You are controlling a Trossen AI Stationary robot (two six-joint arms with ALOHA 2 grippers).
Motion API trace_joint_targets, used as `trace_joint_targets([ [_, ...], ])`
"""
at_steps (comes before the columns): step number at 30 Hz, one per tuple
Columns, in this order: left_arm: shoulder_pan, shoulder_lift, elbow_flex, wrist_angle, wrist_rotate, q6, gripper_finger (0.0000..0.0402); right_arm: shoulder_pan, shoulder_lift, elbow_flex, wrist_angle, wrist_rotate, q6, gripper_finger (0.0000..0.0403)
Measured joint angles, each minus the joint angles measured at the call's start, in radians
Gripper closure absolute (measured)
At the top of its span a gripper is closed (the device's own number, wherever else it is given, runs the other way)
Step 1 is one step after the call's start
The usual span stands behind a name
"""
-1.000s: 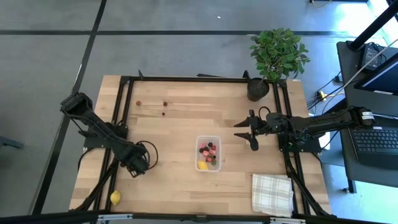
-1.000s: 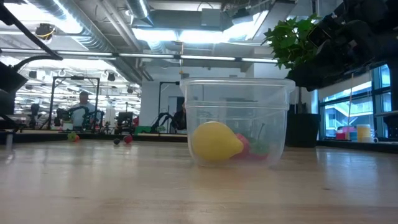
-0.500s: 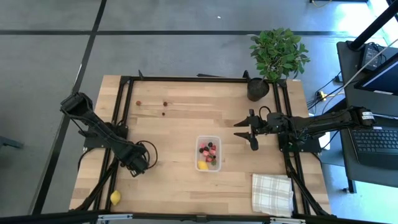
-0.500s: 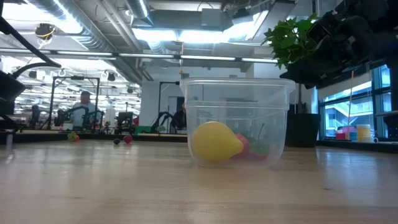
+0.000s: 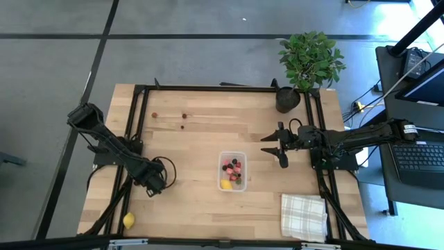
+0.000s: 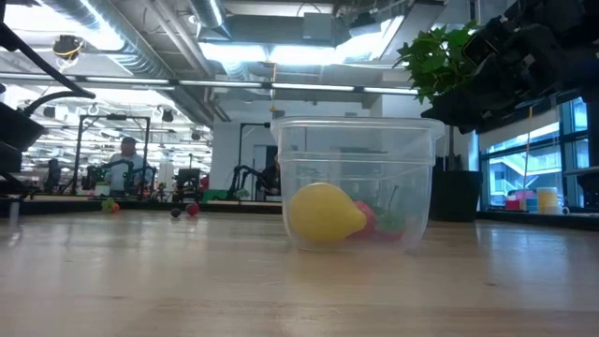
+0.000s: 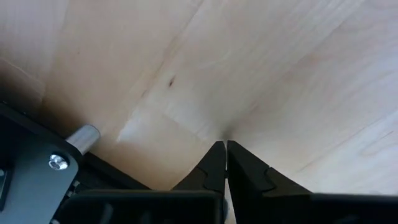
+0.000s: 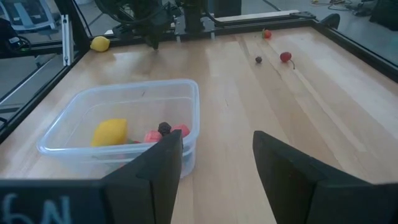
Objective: Pick and placing Produce into tupperware
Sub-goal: Put the cherry into the transparent bin
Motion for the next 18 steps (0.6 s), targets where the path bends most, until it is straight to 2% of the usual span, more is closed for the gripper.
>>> trace_joint_targets([
  [9,0.0,0.0,0.0,0.0,0.02,0.012,0.0399,0.0,0.0,0.0,0.0,0.0,-0.003,0.0205],
  [13,0.017,0.0,0.007,0.002,0.03,0.075,0.0399,0.0,0.0,0.0,0.0,0.0,-0.006,0.0205],
  [18,0.074,0.0,0.072,0.004,0.016,0.196,0.04,0.0,0.0,0.0,-0.001,0.0,-0.006,0.0205],
])
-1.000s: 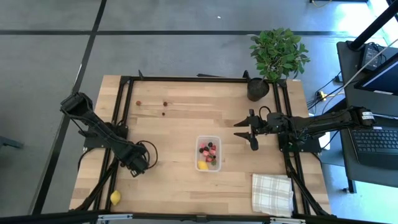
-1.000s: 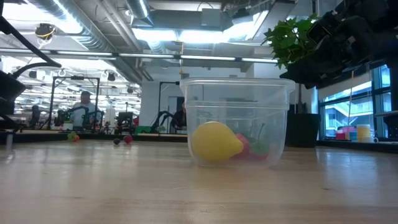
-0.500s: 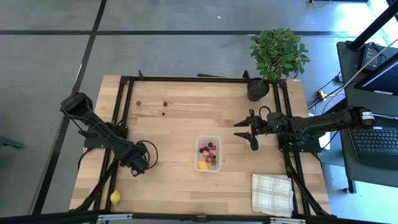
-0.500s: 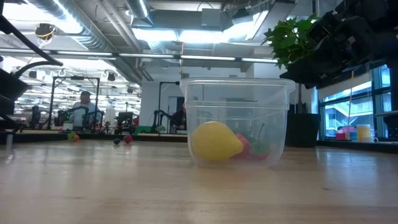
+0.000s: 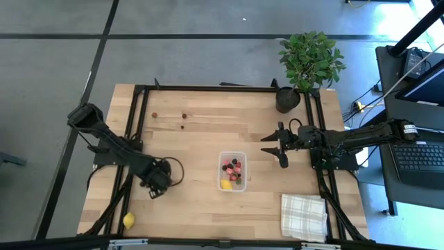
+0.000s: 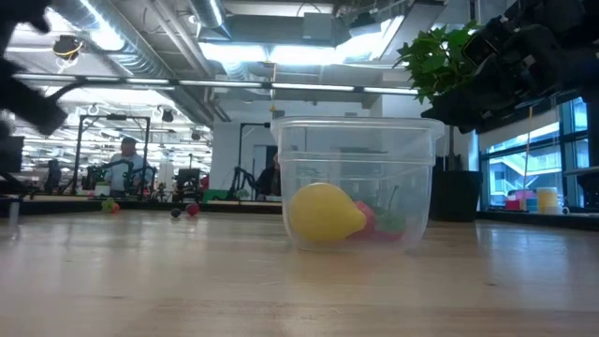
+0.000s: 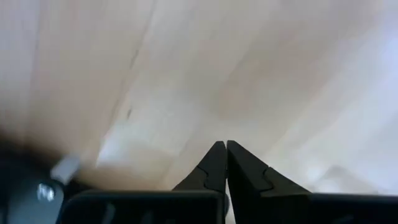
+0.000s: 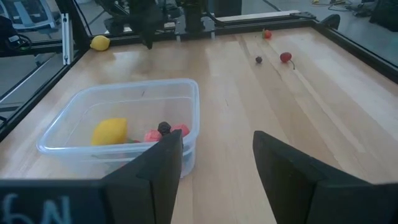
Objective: Pick and placing Produce into tupperware
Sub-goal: Put the cherry into the transparent bin
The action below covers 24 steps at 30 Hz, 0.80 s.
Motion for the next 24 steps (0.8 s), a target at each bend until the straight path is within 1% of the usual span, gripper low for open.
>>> trace_joint_targets([
  [5,0.078,0.0,0.109,0.004,-0.07,0.192,0.0401,0.0,0.0,0.0,0.0,0.0,-0.019,0.0205],
  [9,0.147,0.0,0.2,0.079,-0.132,0.406,0.0401,0.0,0.0,0.0,0.0,0.0,-0.025,0.0205],
  [14,0.235,0.0,0.279,0.303,-0.181,0.749,0.0401,0.0,0.0,0.0,0.0,0.0,-0.025,0.0205],
  [19,0.314,0.0,0.294,0.624,-0.219,1.058,0.0401,0.0,0.0,0.0,0.0,0.0,-0.024,0.0205],
  [22,0.354,0.021,0.296,0.786,-0.227,1.184,0.0401,0.0,0.0,0.0,0.0,0.0,-0.024,0.0205],
  [24,0.374,0.047,0.295,0.868,-0.228,1.228,0.0401,0.0,0.0,0.0,-0.004,0.0,-0.023,0.0205],
])
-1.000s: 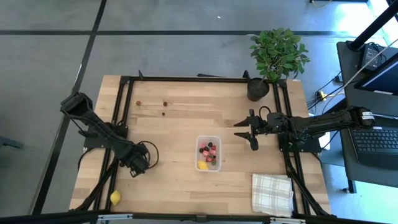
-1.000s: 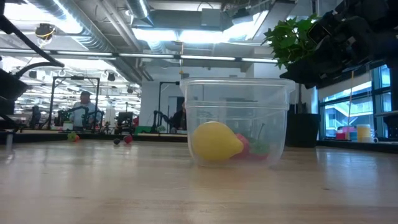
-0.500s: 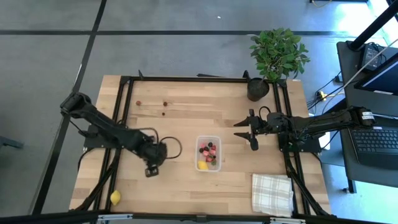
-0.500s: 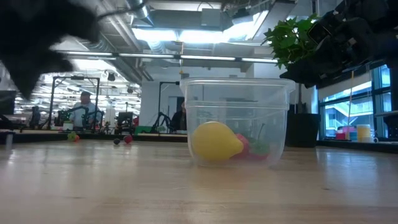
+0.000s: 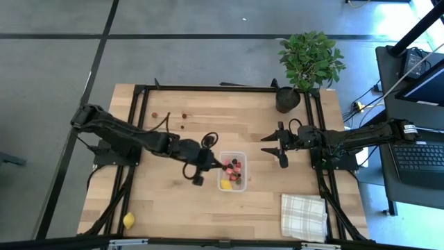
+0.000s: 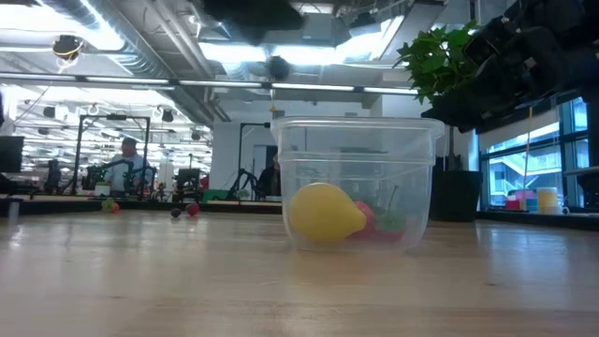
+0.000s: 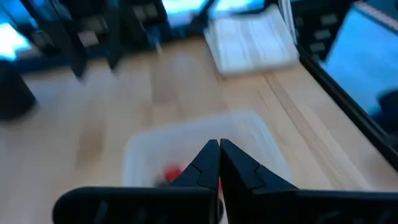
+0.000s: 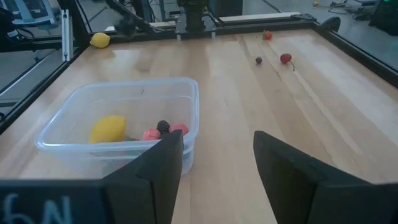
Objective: Pick and placing Produce into tupperware
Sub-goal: Put the cherry into the transparent bin
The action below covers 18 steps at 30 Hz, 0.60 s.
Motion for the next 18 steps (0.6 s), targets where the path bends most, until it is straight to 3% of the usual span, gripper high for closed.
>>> trace_joint_targets([
  [10,0.082,0.233,0.0,0.308,0.089,0.036,0.0401,0.0,0.0,0.0,-0.025,0.0,0.004,0.0205],
  [18,0.098,0.343,0.0,0.387,0.111,0.034,0.0401,0.0,0.0,0.0,-0.032,0.0,0.005,0.0205],
])
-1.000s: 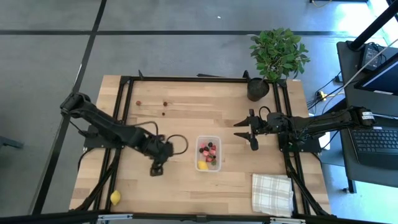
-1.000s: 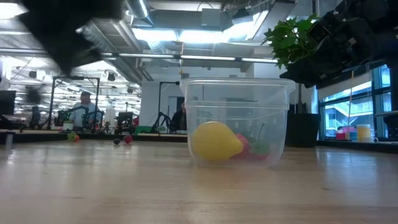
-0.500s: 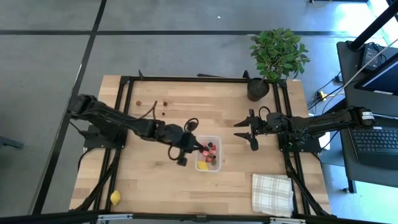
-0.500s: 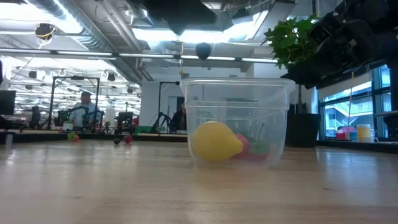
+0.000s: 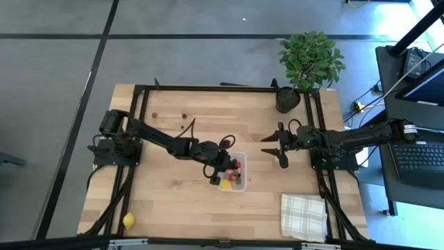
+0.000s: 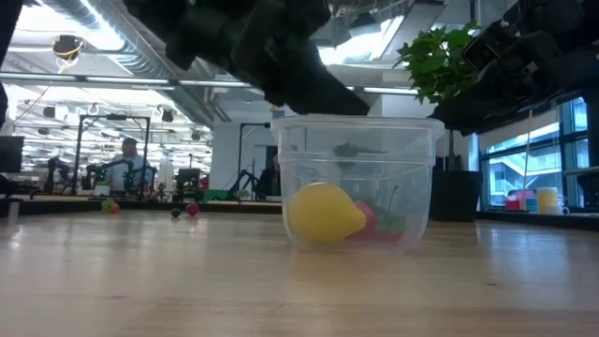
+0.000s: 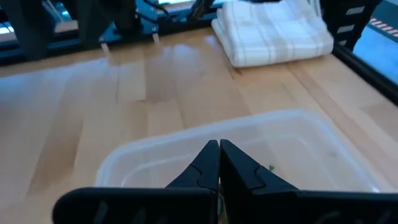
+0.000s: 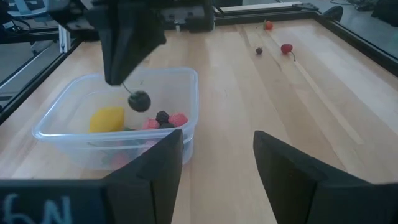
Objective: Pick and placing Produce into tupperware
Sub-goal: Put the cherry into the transparent bin
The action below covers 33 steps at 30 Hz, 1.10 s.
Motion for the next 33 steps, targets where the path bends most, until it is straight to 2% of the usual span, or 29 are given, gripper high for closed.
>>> trace_joint_targets([
  [15,0.002,0.103,-0.001,0.033,-0.001,-0.055,0.0402,0.0,0.0,0.0,-0.002,0.0,0.003,0.0205],
  [33,0.002,0.104,-0.001,0.047,-0.003,-0.045,0.0385,0.0,0.0,0.0,-0.002,0.0,0.004,0.0205],
])
